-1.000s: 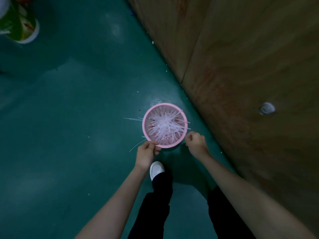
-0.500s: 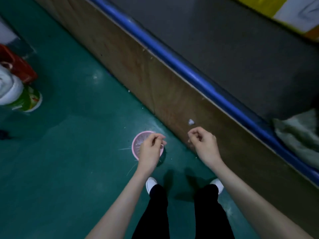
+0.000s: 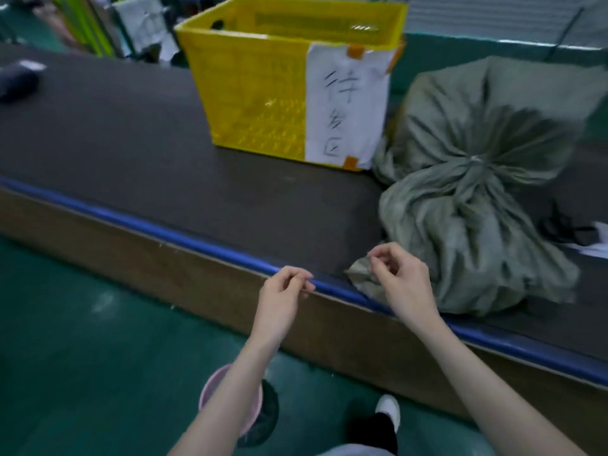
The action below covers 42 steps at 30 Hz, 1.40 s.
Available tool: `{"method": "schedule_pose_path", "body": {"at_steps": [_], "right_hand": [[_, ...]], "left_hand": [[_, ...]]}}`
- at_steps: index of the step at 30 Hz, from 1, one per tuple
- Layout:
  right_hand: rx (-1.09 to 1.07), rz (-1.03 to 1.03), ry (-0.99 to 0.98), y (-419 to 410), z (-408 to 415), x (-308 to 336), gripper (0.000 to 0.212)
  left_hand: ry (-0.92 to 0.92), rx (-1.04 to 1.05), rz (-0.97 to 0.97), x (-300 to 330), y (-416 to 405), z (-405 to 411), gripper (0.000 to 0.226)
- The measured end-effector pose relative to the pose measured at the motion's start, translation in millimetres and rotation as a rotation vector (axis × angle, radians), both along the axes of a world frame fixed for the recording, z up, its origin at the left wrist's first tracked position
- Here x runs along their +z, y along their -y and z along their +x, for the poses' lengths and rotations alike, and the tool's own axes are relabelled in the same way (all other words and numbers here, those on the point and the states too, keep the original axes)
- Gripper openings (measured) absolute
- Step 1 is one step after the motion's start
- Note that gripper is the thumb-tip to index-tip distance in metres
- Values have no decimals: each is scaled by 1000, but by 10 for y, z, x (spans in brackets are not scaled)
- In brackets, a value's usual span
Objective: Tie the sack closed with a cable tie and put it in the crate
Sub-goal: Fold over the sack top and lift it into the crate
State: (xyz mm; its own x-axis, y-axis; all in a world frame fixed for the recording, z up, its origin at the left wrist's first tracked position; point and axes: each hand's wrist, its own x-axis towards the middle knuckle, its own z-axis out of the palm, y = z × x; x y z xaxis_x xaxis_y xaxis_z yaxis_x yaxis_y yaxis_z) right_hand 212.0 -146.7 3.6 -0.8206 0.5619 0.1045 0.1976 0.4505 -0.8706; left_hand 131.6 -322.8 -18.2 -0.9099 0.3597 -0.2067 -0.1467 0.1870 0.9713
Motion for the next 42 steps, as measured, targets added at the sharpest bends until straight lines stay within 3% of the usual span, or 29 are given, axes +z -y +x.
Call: {"method": "schedule_pose_path", "body": {"at_steps": [4, 14, 19, 22, 26, 28, 31, 35, 39, 42], "right_hand": [[-105, 51, -56, -549, 148, 224, 9], [-289, 130, 1, -1915, 354, 245, 14], [-282, 211, 384, -2450, 414, 92, 38], [-212, 153, 576, -2700, 455, -45, 66], [-82, -116, 520, -2803, 515, -314, 91], [-60, -181, 476, -2788, 541, -394, 75], [-26, -90, 464, -2741, 539, -480, 39], [13, -30, 442, -2686, 507, -538, 27], [-2, -75, 439, -2716, 463, -550, 29], [-8, -178, 377, -2681, 440, -474, 28]], "left_hand": [[-94, -135, -17, 183, -615, -139, 26], [-175, -216, -82, 280, -2027, -239, 9], [-299, -168, -312, 134, -2604, -180, 33], [-208, -172, -419, 32, -2936, -136, 66], [15, -203, -350, -54, -3216, -22, 90], [104, -211, -318, -90, -3331, 3, 100], [163, -217, -233, -162, -3491, 15, 113], [190, -272, -235, -271, -3557, 11, 124], [71, -365, -379, -263, -3488, -148, 87], [-131, -510, -438, -192, -3396, -281, 56]]}}
